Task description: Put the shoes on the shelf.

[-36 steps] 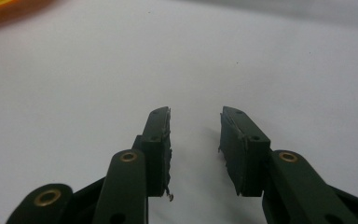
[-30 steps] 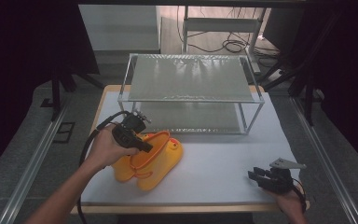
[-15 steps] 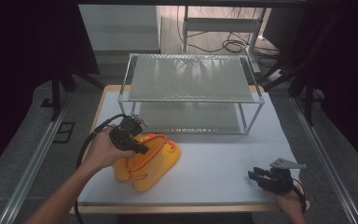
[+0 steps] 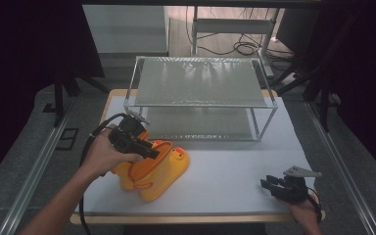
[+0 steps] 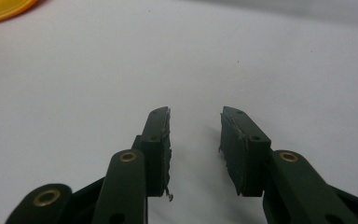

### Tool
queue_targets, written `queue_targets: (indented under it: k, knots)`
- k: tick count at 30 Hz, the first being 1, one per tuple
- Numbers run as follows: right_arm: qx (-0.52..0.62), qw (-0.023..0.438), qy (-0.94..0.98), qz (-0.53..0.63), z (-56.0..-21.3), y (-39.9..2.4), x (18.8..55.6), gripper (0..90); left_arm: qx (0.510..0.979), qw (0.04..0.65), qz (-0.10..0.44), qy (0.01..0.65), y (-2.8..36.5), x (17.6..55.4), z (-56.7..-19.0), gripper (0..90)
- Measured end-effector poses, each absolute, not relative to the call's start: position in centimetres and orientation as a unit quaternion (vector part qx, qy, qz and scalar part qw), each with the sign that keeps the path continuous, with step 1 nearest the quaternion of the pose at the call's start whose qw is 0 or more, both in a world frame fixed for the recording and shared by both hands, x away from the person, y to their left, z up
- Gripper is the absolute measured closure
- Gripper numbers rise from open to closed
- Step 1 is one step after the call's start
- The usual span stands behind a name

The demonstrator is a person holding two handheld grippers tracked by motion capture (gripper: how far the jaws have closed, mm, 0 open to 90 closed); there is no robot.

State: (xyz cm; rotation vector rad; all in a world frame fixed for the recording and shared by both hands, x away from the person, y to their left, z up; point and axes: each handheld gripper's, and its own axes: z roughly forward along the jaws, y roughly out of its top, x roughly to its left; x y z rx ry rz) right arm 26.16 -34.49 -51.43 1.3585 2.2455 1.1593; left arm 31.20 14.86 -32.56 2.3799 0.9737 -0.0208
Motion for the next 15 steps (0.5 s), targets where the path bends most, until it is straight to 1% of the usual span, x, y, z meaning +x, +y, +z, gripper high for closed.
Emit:
queue_targets:
  k: [6, 10, 15]
  knots:
    - [0.469, 0.136, 0.776, 0.399, -51.4, -34.6, 26.2, 62.9, 0.878, 0.294, 0.006, 0.376, 16.2, 30.7, -31.1, 47.3]
    - [0.47, 0.135, 0.776, 0.399, -51.4, -34.5, 26.2, 62.8, 0.874, 0.296, 0.006, 0.386, 16.9, 30.6, -30.9, 45.3]
    - [0.47, 0.135, 0.776, 0.399, -51.4, -34.5, 26.2, 62.7, 0.868, 0.302, -0.006, 0.395, 17.8, 30.6, -31.1, 43.5]
